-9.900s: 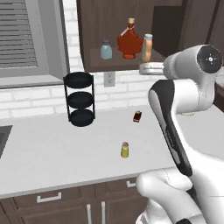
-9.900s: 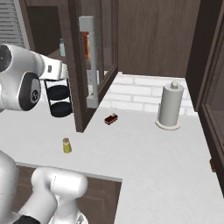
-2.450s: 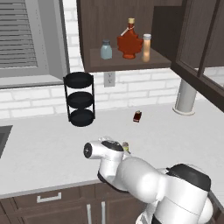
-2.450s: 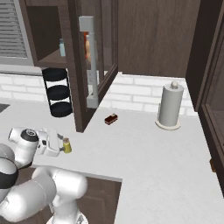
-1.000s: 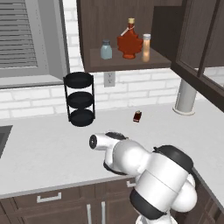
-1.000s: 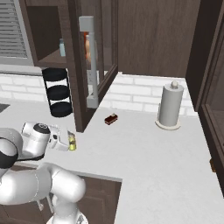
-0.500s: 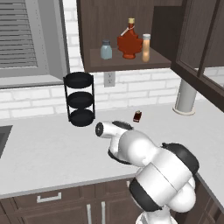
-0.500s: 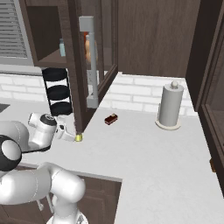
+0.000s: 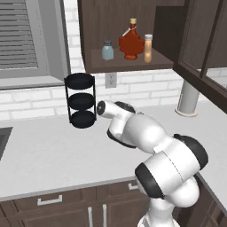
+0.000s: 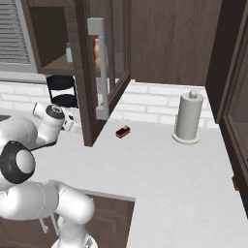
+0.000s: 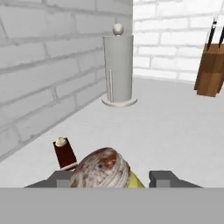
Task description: Put the shaker and condiment bottle from the counter next to their counterparts in the cabinet.
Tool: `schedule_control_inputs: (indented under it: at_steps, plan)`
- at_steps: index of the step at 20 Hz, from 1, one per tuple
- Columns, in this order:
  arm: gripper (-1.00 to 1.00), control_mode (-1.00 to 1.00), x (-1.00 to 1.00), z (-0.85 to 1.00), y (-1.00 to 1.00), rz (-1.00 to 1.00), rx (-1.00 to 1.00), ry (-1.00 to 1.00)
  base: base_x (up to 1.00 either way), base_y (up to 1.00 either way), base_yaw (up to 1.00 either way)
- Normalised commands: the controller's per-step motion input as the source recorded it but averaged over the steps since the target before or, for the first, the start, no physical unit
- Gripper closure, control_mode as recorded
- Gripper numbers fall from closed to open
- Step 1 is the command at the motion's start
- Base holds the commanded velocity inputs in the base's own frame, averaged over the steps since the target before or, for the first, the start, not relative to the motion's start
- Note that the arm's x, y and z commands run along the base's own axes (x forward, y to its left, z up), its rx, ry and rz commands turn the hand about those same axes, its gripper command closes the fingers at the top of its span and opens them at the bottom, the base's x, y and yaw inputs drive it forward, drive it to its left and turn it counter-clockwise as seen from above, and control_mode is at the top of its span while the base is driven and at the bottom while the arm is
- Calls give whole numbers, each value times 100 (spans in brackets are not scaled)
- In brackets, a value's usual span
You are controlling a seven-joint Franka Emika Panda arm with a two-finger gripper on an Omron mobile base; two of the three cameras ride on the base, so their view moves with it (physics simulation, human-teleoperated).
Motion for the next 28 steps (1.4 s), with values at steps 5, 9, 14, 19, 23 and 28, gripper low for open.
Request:
schedule_control_inputs:
  at_steps: [5, 9, 14, 19, 23, 28]
  plan:
    - [100, -100, -38, 48, 15, 8, -6, -6, 0, 0, 0]
    - [100, -100, -61, 64, 0, 10, -3, -18, 0, 0, 0]
    - [100, -100, -21, 81, 0, 14, -1, -15, 0, 0, 0]
    - [100, -100, -6, 78, 0, 21, 0, -12, 0, 0, 0]
    - [100, -100, -1, 31, 12, 24, 0, -3, 0, 0, 0]
    - [100, -100, 0, 8, 16, 11, 0, -9, 0, 0, 0]
